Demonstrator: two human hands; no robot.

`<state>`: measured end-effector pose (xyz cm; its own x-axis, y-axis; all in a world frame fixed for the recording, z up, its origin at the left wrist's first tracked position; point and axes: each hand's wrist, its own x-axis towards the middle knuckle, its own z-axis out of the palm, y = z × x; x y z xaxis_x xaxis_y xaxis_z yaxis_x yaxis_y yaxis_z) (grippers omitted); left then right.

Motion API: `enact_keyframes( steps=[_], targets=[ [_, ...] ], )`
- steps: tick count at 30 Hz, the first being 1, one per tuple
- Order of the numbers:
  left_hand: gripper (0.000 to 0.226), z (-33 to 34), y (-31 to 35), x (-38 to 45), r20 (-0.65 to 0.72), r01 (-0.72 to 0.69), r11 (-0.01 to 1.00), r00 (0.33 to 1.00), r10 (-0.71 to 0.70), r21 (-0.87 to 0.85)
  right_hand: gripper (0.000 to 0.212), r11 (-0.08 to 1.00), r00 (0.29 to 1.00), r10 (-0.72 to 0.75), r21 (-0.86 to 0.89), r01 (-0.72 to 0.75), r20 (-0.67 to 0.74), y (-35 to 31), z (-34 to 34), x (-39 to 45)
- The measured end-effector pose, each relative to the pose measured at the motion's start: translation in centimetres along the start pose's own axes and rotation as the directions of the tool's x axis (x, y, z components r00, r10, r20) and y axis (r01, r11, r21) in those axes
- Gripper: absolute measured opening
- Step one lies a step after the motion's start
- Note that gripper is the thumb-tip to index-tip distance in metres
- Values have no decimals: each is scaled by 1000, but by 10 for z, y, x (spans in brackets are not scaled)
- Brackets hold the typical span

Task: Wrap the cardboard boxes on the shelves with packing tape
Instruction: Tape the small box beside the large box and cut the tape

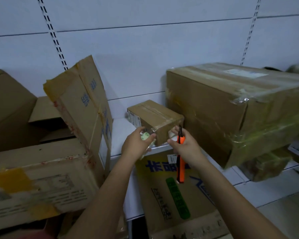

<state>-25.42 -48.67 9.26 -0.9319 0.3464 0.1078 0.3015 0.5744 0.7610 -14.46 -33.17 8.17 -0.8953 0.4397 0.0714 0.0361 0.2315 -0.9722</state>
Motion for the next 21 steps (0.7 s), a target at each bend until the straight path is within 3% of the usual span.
enact_keyframes(
  steps=[2, 4, 5, 7, 9, 12, 14, 17, 18, 20, 21],
  targets=[
    [62, 0, 4, -1, 93, 36, 987, 995, -21, -160, 35, 923, 983, 136, 344, -171, 124, 1, -3, -14],
    [88, 3, 7, -1, 179, 98, 958, 983, -50, -269, 32, 722, 926, 217, 588, -365, 309, 3, -8, -31],
    [94, 6, 6, -1, 230, 135, 943, 971, -65, -304, 33, 656, 881, 245, 600, -458, 404, 6, -10, -44],
    [79, 6, 12, -7, 320, 238, 881, 942, -105, -410, 39, 661, 765, 342, 438, -609, 546, 15, -9, -71],
    [72, 4, 14, -7, 380, 301, 833, 917, -119, -465, 48, 699, 706, 456, 273, -661, 542, 25, -4, -87],
    [78, 4, 14, -4, 436, 341, 809, 892, -119, -478, 48, 745, 774, 512, 257, -616, 372, 20, -7, -82],
    [77, 5, 17, -8, 448, 337, 801, 889, -98, -494, 39, 836, 849, 436, 216, -505, 298, 6, -14, -69],
    [77, 7, 18, -10, 449, 325, 805, 890, -82, -496, 8, 867, 900, 290, 309, -392, 327, -18, -23, -57],
    [79, 8, 17, -10, 457, 329, 798, 886, -76, -505, 6, 866, 901, 280, 317, -386, 332, -20, -25, -54],
    [83, 8, 15, -9, 470, 338, 793, 879, -74, -507, 15, 931, 913, 307, 112, -346, 268, -18, -24, -51],
    [80, 7, 14, -9, 474, 332, 803, 878, -71, -495, 22, 948, 927, 315, -123, -295, 205, -16, -23, -47]
  ],
)
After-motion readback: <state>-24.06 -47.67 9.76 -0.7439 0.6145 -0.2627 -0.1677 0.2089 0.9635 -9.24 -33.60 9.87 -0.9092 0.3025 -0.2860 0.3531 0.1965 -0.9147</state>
